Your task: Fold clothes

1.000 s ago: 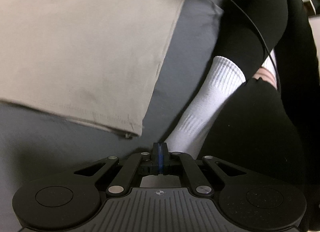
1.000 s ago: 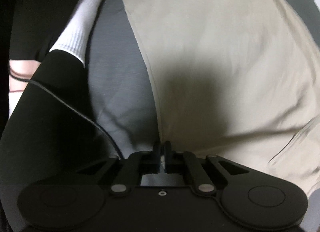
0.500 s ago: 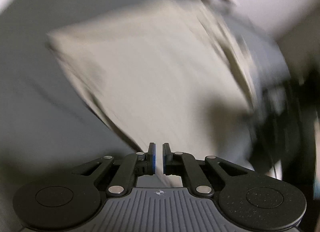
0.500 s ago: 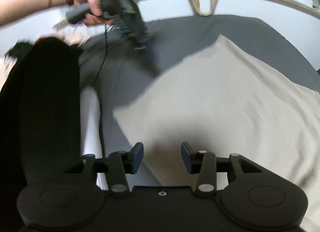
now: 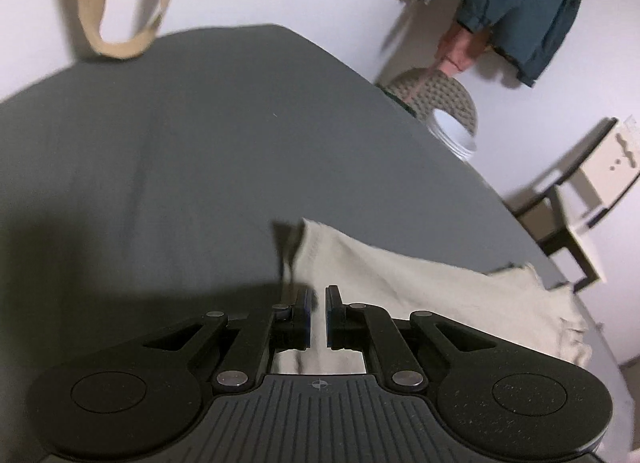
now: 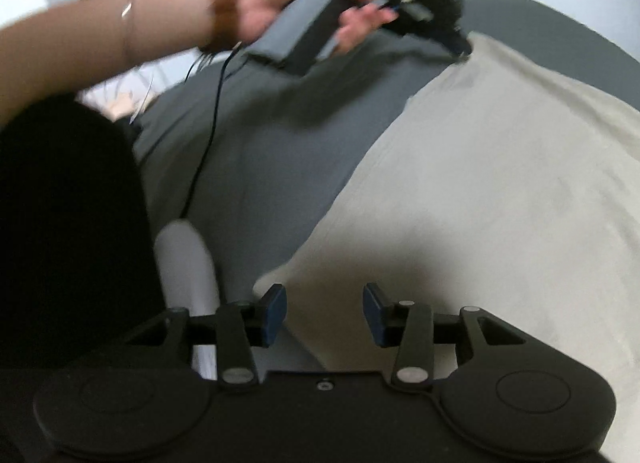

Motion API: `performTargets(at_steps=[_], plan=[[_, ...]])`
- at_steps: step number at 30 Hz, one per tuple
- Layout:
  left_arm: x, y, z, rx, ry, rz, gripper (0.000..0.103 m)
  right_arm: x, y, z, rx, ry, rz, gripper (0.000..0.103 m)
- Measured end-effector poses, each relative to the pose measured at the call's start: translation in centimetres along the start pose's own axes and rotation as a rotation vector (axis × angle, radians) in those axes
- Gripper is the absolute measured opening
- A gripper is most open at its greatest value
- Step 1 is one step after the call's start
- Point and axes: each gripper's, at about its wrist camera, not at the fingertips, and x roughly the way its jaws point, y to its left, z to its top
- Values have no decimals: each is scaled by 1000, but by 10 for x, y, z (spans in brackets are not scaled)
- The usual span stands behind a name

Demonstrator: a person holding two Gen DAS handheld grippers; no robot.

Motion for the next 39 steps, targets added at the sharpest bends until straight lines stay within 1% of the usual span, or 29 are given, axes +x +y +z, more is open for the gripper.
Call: performTargets(at_steps=[1,3,6,8,11,12,13,15,16,17,19,21,23,24,26,28,29,34,35,36,37,38,39], plan=[[2,1,0,-4,-19,7,4,2,1,-1,-5,6,4,43],[4,8,-4,-56,-51,-21,4,5,2,-2,-10,17,17,44],[5,14,1,-115,-67,-53,4,8,1,-3,3,17,34,47],[9,12,3,-131,-67,-67,5,8,-1,-5,10,14,40,48],[14,4,0,-133,-76,-67,5,5,-4,-9,37,18,49,48],[13,3,-2,-136,-82,-63,10,5,-4,-9,41,13,50,48],[13,1,-3,-140,-89,-59,16,5,-5,-9,45,7,51,48],[3,0,-8,-137,-114,-21,66,1,-5,-10,51,-8,49,48],[-1,-1,-8,-132,-130,1,70,-1,-5,-11,54,-16,48,48],[-3,-2,-7,-117,-138,12,70,-3,-4,-12,56,-25,46,48],[-3,1,-4,-122,-132,31,70,-5,-3,-13,58,-35,45,48],[0,7,-4,-155,-121,14,70,-5,-2,-13,56,-40,44,48],[5,7,-5,-139,-105,-5,69,-8,-3,-14,53,-44,43,48],[7,6,-6,-117,-102,2,60,-7,-4,-11,53,-47,40,48],[10,2,-7,-78,-99,20,47,-5,-5,-8,52,-55,32,48],[14,4,-7,-85,-94,13,40,-2,-8,-5,47,-62,27,48],[16,5,-7,-89,-88,3,33,-2,-7,-5,44,-64,25,48],[22,1,-4,-87,-111,15,32,-3,-7,-6,44,-66,32,48],[24,1,-4,-85,-114,17,28,-3,-8,-6,46,-66,34,48],[26,0,-4,-83,-111,18,19,-2,-7,-6,47,-65,34,48],[29,0,-3,-80,-108,19,16,-1,-7,-6,48,-64,34,48],[31,0,-3,-78,-104,19,5,0,-6,-5,49,-63,34,48],[33,-1,-4,-78,-102,24,3,3,-7,-5,52,-63,33,48]])
